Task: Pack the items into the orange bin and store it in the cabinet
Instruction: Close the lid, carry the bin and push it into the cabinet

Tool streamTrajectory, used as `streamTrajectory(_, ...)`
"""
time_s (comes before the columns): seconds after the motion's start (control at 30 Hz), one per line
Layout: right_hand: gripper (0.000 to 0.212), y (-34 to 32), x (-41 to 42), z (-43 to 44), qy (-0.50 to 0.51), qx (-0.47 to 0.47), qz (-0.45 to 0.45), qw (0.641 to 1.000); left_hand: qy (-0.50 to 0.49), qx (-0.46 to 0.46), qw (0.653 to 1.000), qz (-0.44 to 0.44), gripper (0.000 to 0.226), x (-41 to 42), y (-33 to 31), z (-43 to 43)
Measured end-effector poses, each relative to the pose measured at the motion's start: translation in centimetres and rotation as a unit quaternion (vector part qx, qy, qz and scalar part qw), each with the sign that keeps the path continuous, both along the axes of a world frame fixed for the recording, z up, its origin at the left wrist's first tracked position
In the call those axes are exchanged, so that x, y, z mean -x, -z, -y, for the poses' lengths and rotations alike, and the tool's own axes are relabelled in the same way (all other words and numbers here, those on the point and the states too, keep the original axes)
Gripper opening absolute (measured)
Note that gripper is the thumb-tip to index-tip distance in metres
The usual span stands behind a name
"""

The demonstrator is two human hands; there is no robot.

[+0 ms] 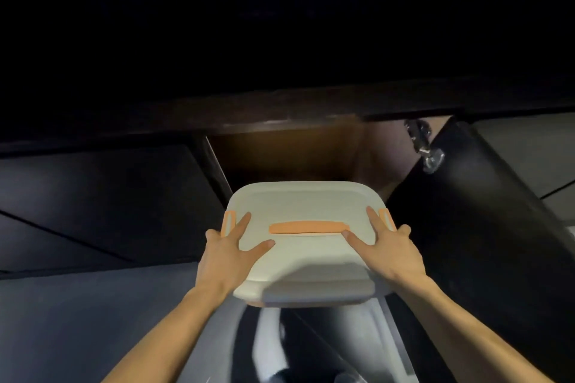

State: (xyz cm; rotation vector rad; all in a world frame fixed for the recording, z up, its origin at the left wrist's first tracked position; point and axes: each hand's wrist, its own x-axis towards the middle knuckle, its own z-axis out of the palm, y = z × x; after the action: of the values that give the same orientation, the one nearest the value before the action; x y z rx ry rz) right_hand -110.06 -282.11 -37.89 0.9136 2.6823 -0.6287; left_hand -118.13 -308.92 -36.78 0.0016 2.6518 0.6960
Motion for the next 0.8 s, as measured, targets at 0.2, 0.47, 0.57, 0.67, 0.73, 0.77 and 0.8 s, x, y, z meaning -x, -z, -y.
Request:
streamTrajectory(0.2,0.091,13.2,3.3,-0.7,-0.008,-0.008,-0.022,1.0,-0.01,-0.003,1.0,-0.027,0.081,3.0,13.3,-0.7)
streamTrajectory(0.47,0.089,28.0,6.1,-2.1,-0.021,-0.003,-0.025,0.999,-0.02,-0.018,0.998,-0.057,0.084,5.2,27.9,-1.8)
streamTrajectory(0.57,0.088,31.3,6.7,-2.9,-0.021,-0.006,-0.027,0.999,-0.022,-0.016,0.998,-0.063,0.083,5.8,31.5,-2.7)
streamTrajectory(0.67,0.088,33.5,7.9,-3.4,-0.034,-0.025,-0.046,0.998,-0.028,-0.022,0.997,-0.072,0.082,6.7,34.3,-3.3)
streamTrajectory(0.73,0.088,34.1,9.0,-3.8,-0.042,-0.035,-0.064,0.996,-0.034,-0.037,0.996,-0.08,0.082,7.4,35.5,-3.5)
streamTrajectory(0.77,0.088,34.3,9.5,-4.0,-0.046,-0.039,-0.072,0.996,-0.036,-0.046,0.995,-0.085,0.082,7.7,35.9,-3.6)
streamTrajectory(0.8,0.088,34.4,9.9,-4.1,-0.049,-0.045,-0.076,0.995,-0.039,-0.054,0.994,-0.088,0.082,8.1,36.2,-3.7)
